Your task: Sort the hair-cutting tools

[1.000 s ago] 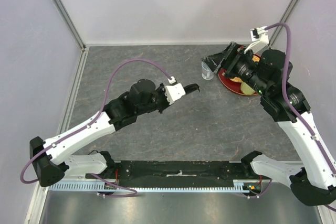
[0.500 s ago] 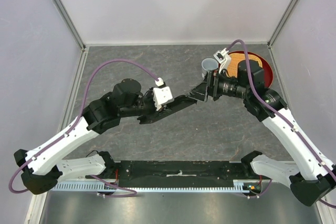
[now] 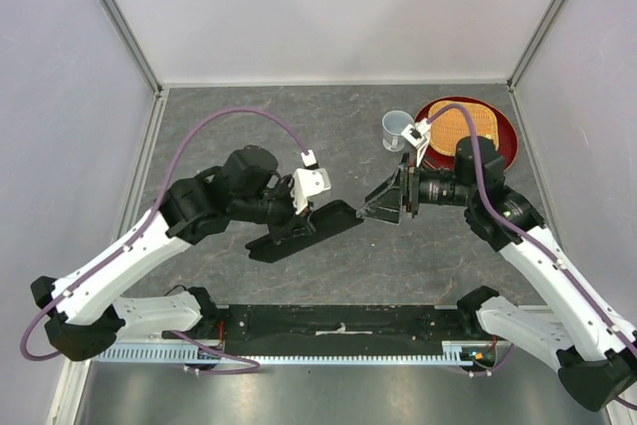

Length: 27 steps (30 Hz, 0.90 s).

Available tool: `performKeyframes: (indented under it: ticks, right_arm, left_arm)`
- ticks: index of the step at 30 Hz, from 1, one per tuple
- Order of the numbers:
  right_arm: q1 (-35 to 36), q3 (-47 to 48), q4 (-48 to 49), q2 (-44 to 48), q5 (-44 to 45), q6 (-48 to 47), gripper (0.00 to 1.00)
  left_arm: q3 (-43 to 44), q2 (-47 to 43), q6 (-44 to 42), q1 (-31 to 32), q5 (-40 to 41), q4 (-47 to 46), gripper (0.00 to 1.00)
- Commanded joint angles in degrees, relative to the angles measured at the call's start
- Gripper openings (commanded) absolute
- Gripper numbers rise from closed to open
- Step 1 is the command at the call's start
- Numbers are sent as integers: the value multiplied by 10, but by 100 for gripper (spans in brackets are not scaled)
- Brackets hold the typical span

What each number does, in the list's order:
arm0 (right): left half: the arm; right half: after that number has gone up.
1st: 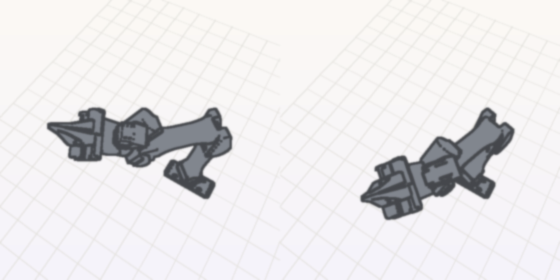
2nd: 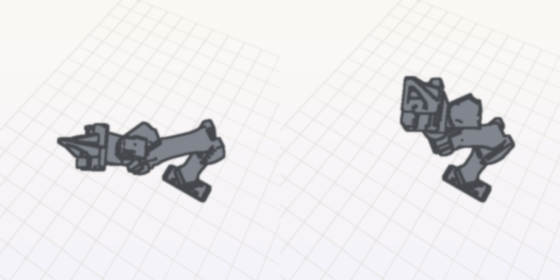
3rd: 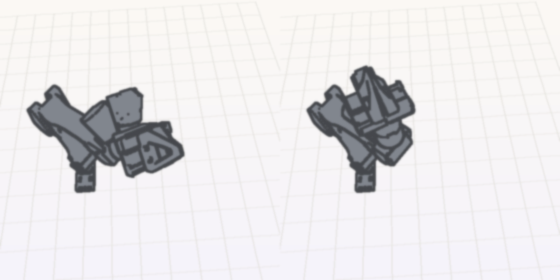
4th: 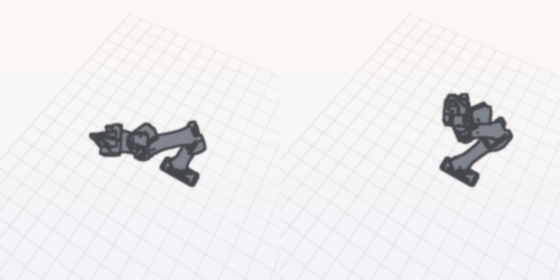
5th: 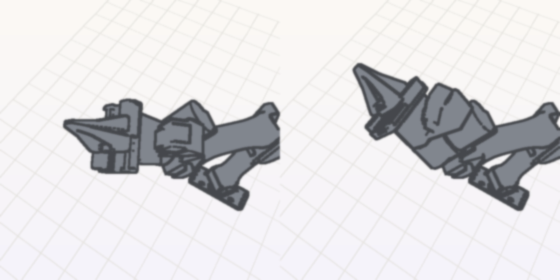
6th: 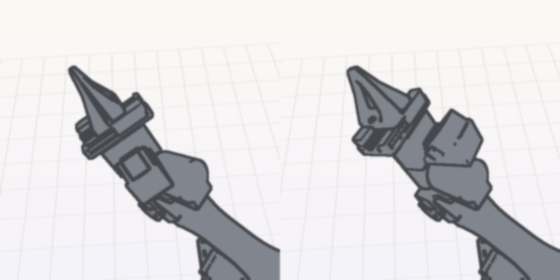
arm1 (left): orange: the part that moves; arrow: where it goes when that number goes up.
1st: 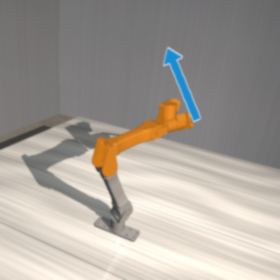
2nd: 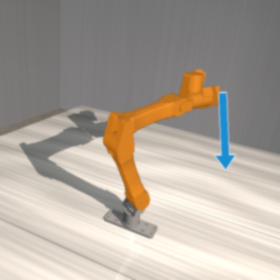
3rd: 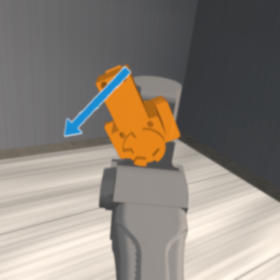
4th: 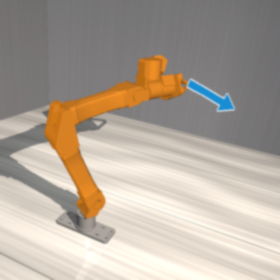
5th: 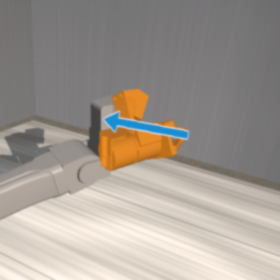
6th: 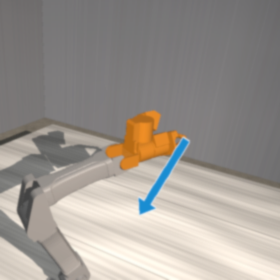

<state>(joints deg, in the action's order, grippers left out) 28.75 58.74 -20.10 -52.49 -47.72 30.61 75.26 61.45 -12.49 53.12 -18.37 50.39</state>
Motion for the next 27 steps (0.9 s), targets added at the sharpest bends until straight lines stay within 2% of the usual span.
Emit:
performKeyframes:
  ticks: [1,6,11,17,18,20,25,27]
  right_arm:
    - [1,-56,48,-13,-22,-12,79]
    - [1,-124,143,-27,-29,18,77]
    - [2,-177,196,-44,-29,23,76]
    - [2,-267,418,-51,-77,146,75]
    - [2,-277,428,-52,-77,166,75]
    - [2,-283,426,-55,-55,171,76]
    - [-13,-249,301,-85,81,203,78]
    - [-46,-222,265,-95,135,232,79]
  left_arm:
    - [16,31,60,1,-32,52,2]
    - [23,55,70,-2,-47,62,2]
    - [37,95,76,-4,-67,94,2]
    - [71,133,87,-15,-69,132,2]
    - [77,139,89,-21,-68,134,2]
    - [83,147,98,-28,-58,136,2]
    - [103,149,114,-38,12,124,2]
    - [108,157,120,-42,34,111,2]
